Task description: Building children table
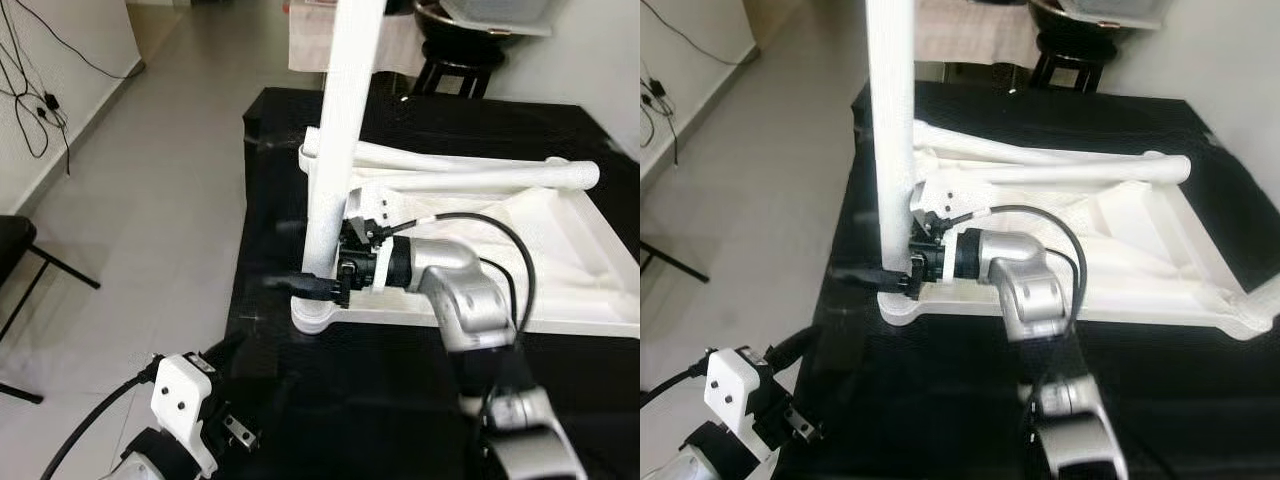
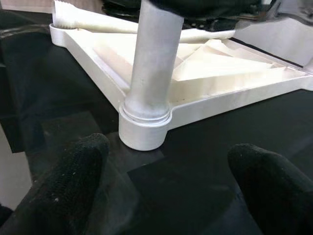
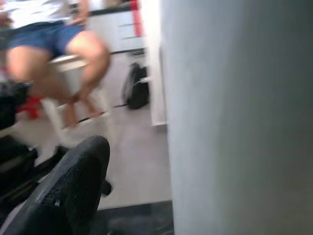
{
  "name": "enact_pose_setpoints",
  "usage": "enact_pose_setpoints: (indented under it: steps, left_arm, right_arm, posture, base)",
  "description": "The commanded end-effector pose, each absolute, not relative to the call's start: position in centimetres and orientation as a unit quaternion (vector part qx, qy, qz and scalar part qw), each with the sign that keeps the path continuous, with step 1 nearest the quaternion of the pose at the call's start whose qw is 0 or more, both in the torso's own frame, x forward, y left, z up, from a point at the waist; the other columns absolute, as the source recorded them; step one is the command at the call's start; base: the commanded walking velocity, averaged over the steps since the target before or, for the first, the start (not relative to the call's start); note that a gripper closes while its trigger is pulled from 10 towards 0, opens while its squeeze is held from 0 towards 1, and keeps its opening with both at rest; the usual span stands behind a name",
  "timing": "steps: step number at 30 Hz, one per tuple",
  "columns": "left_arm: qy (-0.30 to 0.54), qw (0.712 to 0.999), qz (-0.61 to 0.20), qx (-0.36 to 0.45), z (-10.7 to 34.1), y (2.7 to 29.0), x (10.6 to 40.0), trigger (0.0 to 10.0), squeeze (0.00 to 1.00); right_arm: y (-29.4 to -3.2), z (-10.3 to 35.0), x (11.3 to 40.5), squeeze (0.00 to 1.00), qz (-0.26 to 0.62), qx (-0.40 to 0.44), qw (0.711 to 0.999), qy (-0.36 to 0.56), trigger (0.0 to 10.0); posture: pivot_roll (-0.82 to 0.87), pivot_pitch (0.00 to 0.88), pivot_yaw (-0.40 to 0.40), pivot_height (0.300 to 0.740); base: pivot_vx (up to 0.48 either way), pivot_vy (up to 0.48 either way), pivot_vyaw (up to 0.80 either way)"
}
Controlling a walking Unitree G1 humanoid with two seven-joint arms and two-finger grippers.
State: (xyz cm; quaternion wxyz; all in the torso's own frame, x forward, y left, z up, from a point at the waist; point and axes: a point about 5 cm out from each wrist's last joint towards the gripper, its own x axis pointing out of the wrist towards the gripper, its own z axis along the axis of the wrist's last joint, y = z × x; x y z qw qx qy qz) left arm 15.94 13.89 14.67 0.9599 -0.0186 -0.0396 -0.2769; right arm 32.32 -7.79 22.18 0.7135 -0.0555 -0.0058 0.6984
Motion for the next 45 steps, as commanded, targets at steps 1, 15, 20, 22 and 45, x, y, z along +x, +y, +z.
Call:
enact_pose_setpoints:
  steps: [1,15,20,22,45]
  left_arm:
    - [-0.038,0.959,-0.279,-0.026,14.7,13.6,15.7,10.0,0.0]
    - [-0.029,0.958,-0.283,-0.035,15.3,12.9,14.2,10.0,0.0]
    - [-0.027,0.958,-0.284,-0.036,15.3,12.8,14.1,10.0,0.0]
    - [-0.026,0.958,-0.284,-0.037,15.2,12.9,14.2,10.0,0.0]
    - [-0.037,0.963,-0.267,-0.025,14.3,14.5,16.5,10.0,0.0]
  right_arm:
    - [-7.0,21.9,32.0,0.0,0.724,-0.065,0.687,-0.002,10.0]
    - [-4.9,22.5,34.0,0.0,0.793,-0.055,0.606,0.029,0.0]
    - [-6.4,22.3,34.4,0.0,0.783,-0.06,0.619,0.028,0.0]
    - [-7.9,22.5,34.4,0.0,0.771,-0.067,0.633,0.017,0.0]
    - [-10.4,15.9,29.3,0.0,0.234,-0.059,0.962,0.125,5.4]
  posture:
    - [-0.01,0.157,-0.121,0.74]
    - [0.04,0.223,-0.13,0.74]
    - [0.03,0.223,-0.124,0.74]
    - [0.01,0.216,-0.128,0.74]
    - [-0.05,0.105,-0.113,0.74]
  base:
    - [0.0,0.0,0.0]
    - [0.0,0.0,0.0]
    - [0.0,0.0,0.0]
    - [0.0,0.0,0.0]
    - [0.0,0.0,0.0]
